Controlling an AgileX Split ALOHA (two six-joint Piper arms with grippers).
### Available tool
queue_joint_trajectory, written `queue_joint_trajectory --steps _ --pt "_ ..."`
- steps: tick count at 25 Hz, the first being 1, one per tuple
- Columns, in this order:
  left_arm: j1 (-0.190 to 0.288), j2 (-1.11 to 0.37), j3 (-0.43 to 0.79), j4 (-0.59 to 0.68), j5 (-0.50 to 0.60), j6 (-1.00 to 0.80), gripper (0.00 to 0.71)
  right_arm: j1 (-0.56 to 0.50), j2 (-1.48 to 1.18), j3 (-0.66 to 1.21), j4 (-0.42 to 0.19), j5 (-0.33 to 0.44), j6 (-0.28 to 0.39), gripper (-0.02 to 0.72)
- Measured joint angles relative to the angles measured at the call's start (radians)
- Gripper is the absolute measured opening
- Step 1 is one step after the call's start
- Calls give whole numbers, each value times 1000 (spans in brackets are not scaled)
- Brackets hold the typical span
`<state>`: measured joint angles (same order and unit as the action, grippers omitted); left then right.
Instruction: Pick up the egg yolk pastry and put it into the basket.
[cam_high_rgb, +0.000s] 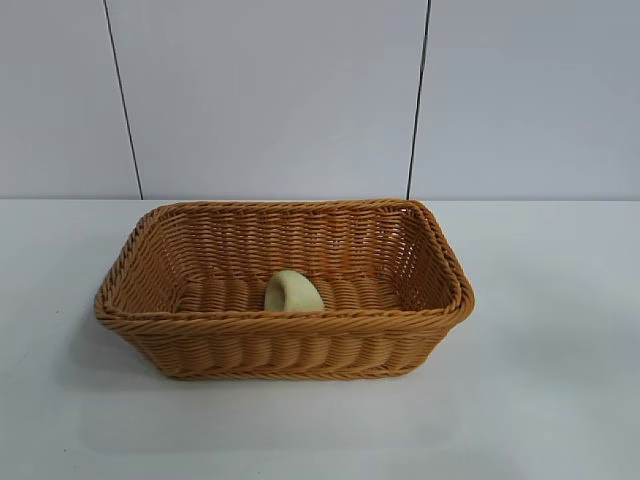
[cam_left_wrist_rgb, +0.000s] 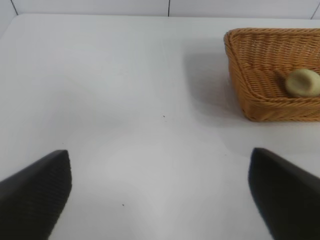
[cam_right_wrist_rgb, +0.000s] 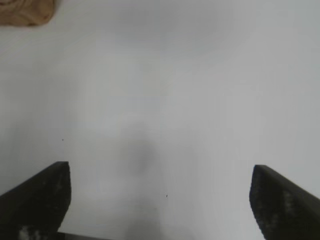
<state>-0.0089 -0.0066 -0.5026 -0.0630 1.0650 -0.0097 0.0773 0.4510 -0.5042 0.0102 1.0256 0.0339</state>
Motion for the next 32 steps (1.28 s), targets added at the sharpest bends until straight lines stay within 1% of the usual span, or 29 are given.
queue_joint_trajectory --steps 4,13,15,18,22,32 --pt "0 0 0 0 0 0 692 0 -87 2 12 -2 0 696" --pt "0 0 0 0 0 0 692 0 -297 2 15 -5 0 696" --pt "0 0 0 0 0 0 692 -17 -338 2 17 -4 0 696" --pt "0 0 0 0 0 0 692 -72 -408 2 17 -4 0 696" --pt "0 0 0 0 0 0 692 -98 -455 2 18 -3 0 696" --pt "0 0 0 1 0 0 692 -99 -455 2 23 -3 0 696"
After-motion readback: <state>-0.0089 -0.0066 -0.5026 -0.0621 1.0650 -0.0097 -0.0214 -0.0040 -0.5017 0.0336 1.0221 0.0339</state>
